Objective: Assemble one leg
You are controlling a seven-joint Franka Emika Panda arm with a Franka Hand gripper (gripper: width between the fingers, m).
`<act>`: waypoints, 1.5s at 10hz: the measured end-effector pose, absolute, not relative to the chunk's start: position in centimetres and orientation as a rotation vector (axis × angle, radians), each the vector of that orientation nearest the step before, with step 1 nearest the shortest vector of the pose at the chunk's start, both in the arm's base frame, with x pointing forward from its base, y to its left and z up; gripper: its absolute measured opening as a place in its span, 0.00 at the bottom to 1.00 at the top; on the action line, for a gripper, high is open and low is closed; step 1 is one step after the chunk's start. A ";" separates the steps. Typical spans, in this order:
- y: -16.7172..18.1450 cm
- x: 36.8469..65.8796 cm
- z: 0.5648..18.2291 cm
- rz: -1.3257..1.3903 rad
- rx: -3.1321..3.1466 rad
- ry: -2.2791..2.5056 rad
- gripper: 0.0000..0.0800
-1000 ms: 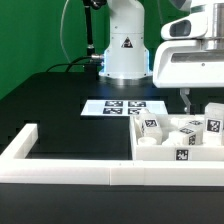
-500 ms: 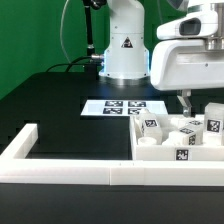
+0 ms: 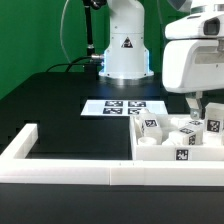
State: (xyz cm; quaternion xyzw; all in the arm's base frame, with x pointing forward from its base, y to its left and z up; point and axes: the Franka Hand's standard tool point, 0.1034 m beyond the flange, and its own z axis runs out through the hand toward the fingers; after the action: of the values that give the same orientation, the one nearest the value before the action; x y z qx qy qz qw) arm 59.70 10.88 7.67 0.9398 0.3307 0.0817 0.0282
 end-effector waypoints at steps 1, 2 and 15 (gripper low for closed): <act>10.9 59.7 7.7 0.253 2.891 1.042 0.80; 10.8 59.7 7.7 0.253 2.892 1.038 0.80; 10.3 59.5 7.6 0.228 3.104 -0.745 0.36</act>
Offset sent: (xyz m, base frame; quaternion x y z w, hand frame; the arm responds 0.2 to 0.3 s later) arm 0.0000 0.0000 0.0000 0.0000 0.0000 0.0650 0.9979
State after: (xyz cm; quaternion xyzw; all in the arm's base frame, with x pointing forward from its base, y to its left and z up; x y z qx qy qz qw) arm 59.51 10.34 7.56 0.9695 -0.2328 0.0713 -0.0292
